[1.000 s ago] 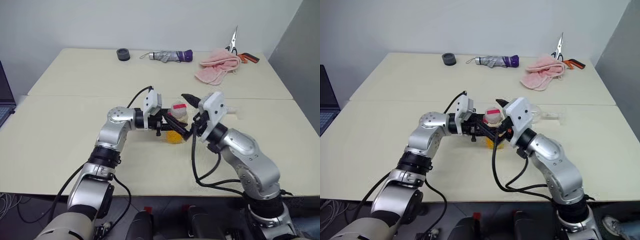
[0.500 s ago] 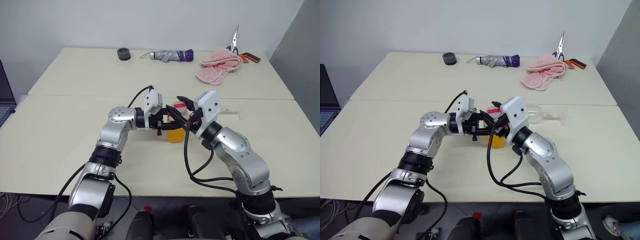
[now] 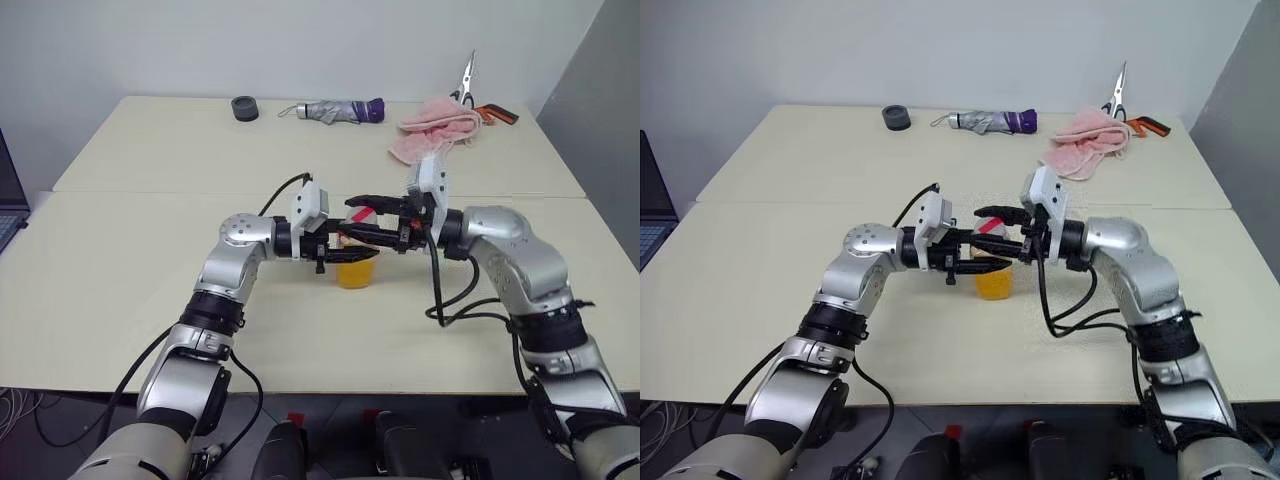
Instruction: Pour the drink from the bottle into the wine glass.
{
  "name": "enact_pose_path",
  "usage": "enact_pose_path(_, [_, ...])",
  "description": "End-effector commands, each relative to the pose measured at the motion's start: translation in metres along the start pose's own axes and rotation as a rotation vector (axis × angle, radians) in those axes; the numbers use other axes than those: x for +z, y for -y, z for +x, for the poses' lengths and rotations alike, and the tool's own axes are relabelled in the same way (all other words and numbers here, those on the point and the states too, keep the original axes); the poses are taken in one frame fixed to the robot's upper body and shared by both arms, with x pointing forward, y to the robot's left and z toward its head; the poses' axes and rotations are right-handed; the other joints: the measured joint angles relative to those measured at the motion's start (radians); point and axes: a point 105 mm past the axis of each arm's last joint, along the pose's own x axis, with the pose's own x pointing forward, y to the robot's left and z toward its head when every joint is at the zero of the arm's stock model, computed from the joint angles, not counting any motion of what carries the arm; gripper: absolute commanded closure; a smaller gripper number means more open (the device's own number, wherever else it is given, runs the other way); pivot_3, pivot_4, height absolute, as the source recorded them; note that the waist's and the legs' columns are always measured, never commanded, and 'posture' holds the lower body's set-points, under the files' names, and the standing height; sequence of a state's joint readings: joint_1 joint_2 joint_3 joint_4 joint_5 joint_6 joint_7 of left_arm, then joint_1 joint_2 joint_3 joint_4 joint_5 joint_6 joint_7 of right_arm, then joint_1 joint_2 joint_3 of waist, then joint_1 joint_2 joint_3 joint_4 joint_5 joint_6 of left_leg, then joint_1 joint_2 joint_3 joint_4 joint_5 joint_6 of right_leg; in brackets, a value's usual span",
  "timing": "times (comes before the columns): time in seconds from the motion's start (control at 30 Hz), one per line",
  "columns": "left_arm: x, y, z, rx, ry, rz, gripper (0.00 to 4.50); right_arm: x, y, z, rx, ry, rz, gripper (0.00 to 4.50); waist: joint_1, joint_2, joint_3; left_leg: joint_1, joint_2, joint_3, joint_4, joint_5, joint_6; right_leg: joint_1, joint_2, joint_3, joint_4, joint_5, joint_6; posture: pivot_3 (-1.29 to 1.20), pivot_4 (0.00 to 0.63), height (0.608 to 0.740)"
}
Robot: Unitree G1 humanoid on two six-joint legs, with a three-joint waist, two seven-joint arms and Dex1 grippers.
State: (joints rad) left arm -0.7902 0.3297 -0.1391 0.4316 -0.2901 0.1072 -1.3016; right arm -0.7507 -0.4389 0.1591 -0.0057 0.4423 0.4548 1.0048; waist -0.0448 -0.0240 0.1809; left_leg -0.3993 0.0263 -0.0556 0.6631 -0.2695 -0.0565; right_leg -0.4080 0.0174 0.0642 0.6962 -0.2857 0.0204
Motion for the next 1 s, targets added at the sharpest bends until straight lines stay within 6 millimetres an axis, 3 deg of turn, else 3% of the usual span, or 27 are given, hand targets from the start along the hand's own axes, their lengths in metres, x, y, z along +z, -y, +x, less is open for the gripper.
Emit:
enact_pose_path(0.03, [0.015, 0.000, -0.003, -0.008, 0.027, 0.059, 2.63, 0.014, 0.017, -0.011, -0.107, 0.049, -0.056, 2.27, 0.000, 0.000, 0.000, 0.000, 0.000, 0.000, 0.000, 0.000, 0.000, 0.000, -0.001, 0.000, 0.000, 0.000, 0.000, 0.00, 0.150, 0.740])
enact_pose_path(0.23, [0.013, 0.000, -0.006, 0.007, 0.024, 0.053, 2.63, 0.026, -0.007, -0.021, -0.206, 0.126, -0.080, 0.19, 0.010, 0.000, 0.000, -0.001, 0.000, 0.000, 0.000, 0.000, 0.000, -0.001, -0.002, 0.001, 0.000, 0.000, 0.000, 0.00, 0.150, 0.740])
enact_pose_path(0.33, [0.014, 0.000, -0.007, 0.011, 0.023, 0.051, 2.63, 0.023, -0.030, -0.016, -0.237, 0.135, -0.081, 0.16, 0.013, 0.000, 0.000, -0.001, 0.000, 0.000, 0.000, 0.000, 0.000, -0.001, -0.002, 0.001, 0.000, 0.000, 0.000, 0.00, 0.150, 0.740])
enact_pose_path(0.43, [0.014, -0.001, -0.007, 0.012, 0.024, 0.050, 2.63, 0.023, -0.036, -0.008, -0.307, 0.154, -0.089, 0.16, 0.009, 0.000, 0.000, 0.000, 0.000, 0.001, 0.001, 0.000, 0.000, -0.001, -0.001, 0.001, 0.001, 0.000, 0.000, 0.00, 0.150, 0.740])
enact_pose_path(0.7, [0.015, -0.001, -0.005, 0.003, 0.026, 0.052, 2.63, 0.016, -0.021, -0.006, -0.422, 0.115, -0.160, 0.16, 0.010, 0.000, 0.000, 0.000, 0.000, 0.001, 0.001, 0.000, 0.000, 0.000, 0.001, 0.001, 0.001, 0.000, 0.000, 0.00, 0.150, 0.740])
enact_pose_path(1.0, [0.015, -0.001, -0.004, 0.009, 0.034, 0.050, 2.63, 0.008, -0.012, -0.018, -0.467, 0.073, -0.154, 0.16, 0.011, 0.000, 0.000, 0.000, 0.000, 0.001, 0.001, 0.000, 0.000, 0.000, 0.000, 0.001, 0.001, 0.000, 0.000, 0.00, 0.150, 0.740])
